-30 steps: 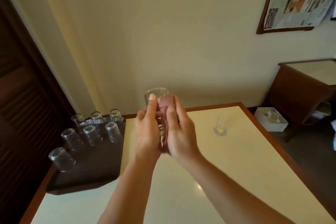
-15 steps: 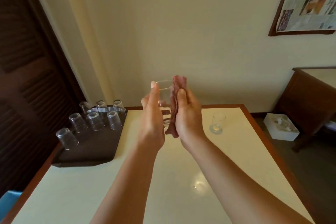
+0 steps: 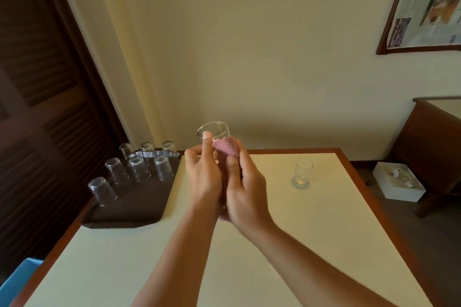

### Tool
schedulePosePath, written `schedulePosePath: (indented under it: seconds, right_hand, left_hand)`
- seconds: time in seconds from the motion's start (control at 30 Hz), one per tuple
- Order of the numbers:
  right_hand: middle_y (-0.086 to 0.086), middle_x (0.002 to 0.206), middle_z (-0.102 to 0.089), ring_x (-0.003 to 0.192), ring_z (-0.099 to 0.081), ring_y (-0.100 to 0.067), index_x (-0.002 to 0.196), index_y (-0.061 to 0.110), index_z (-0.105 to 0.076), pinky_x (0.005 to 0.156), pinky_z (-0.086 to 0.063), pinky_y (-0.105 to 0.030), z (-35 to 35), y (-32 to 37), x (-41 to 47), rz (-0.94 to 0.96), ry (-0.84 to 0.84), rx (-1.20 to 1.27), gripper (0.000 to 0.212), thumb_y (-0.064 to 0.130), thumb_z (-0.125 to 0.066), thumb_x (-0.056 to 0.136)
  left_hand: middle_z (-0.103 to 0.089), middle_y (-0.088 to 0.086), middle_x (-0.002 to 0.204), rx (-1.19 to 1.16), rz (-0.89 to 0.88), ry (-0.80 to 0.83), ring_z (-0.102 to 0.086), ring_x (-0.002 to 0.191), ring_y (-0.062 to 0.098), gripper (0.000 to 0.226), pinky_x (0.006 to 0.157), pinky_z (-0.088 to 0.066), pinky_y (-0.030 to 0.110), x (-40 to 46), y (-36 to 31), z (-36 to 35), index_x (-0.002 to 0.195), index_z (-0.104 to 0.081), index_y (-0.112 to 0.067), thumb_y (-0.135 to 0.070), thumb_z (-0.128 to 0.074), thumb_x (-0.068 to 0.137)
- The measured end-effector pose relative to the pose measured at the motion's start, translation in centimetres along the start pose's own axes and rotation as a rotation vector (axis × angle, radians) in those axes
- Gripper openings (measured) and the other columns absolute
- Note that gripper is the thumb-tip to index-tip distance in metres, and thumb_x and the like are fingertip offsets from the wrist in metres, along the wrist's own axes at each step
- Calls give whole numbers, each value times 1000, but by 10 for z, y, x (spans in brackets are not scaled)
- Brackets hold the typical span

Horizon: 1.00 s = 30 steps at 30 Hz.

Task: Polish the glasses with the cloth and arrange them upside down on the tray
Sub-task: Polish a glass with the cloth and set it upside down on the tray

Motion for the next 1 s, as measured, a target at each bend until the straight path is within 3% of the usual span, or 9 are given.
schedulePosePath:
  seconds: [0.13, 0.23, 0.3, 0.37, 0.47, 0.63, 0.8, 0.9, 1.0]
  right_hand:
    - [3, 98, -73, 80, -68, -8, 124, 23, -64, 73, -51, -32, 17, -4, 47, -91, -104, -90, 31, 30, -39, 108]
    - [5, 119, -72, 101, -69, -10, 134, 29, -58, 87, -54, -26, 3, 14, 20, 56, -57, -192, 34, 31, -38, 107]
    - [2, 125, -69, 105, -68, -13, 139, 24, -53, 90, -54, -25, -6, 22, 0, 165, -2, -234, 38, 34, -36, 106]
    - [-1, 118, -72, 99, -69, -17, 131, 22, -57, 87, -55, -31, -1, 12, 24, 83, -46, -207, 35, 35, -38, 106]
    - [-3, 111, -74, 99, -72, -25, 124, 28, -61, 90, -57, -45, 9, 5, 67, -95, -82, -46, 42, 50, -35, 98]
    - [3, 117, -72, 103, -69, -11, 137, 26, -57, 90, -54, -28, -8, 29, 15, 135, -5, -133, 36, 29, -39, 106]
    - [-1, 104, -72, 93, -67, -18, 115, 25, -67, 86, -53, -38, 1, 21, 87, -116, -85, 29, 31, 32, -38, 106]
    - [18, 112, -70, 107, -67, -3, 121, 39, -64, 96, -51, -27, -13, 37, 60, 51, -3, 45, 31, 29, -38, 106]
    - [8, 113, -72, 104, -69, -10, 128, 29, -61, 92, -54, -28, -19, 41, 40, 161, 38, -27, 30, 25, -39, 107]
  left_hand:
    - [-75, 13, 102, -20, 227, 279, -71, 73, 21, 62, 55, -53, 28, -15, 19, -20, 112, -76, -15, -63, -38, 105]
    - [-77, 14, 99, -184, 212, 274, -77, 78, 21, 63, 58, -60, 28, -4, 5, -17, 113, -76, -11, -63, -42, 105]
    - [-74, 12, 86, -216, 171, 242, -75, 70, 18, 59, 57, -58, 22, 4, 2, -11, 98, -76, -7, -54, -41, 109]
    - [-75, 9, 81, -208, 214, 285, -74, 68, 18, 58, 58, -57, 23, -4, 5, -16, 90, -77, -10, -49, -39, 110]
    - [-68, 18, 101, -194, 243, 354, -68, 84, 32, 56, 70, -50, 34, -10, 5, -25, 107, -75, -10, -53, -39, 107]
    - [-75, 19, 122, -341, 169, 216, -77, 106, 29, 75, 75, -63, 35, 14, -13, -14, 135, -66, -9, -66, -69, 86]
    - [-66, 10, 92, -234, 121, 281, -64, 72, 23, 66, 51, -51, 30, 14, -18, -21, 134, -61, 3, -53, -41, 106]
    - [-76, 5, 109, -259, 12, 242, -74, 88, 16, 69, 63, -61, 28, 14, -35, -20, 139, -62, -8, -64, -52, 100]
    - [-72, 6, 89, -122, -91, 63, -69, 75, 17, 52, 61, -57, 26, 17, -42, -5, 120, -70, -6, -53, -56, 103]
Point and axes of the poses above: each hand's wrist, its own x-axis towards the middle knuckle, its own z-axis out of the back of the hand, y = z × x, the point moved 7 cm from there along x, towards the middle knuckle
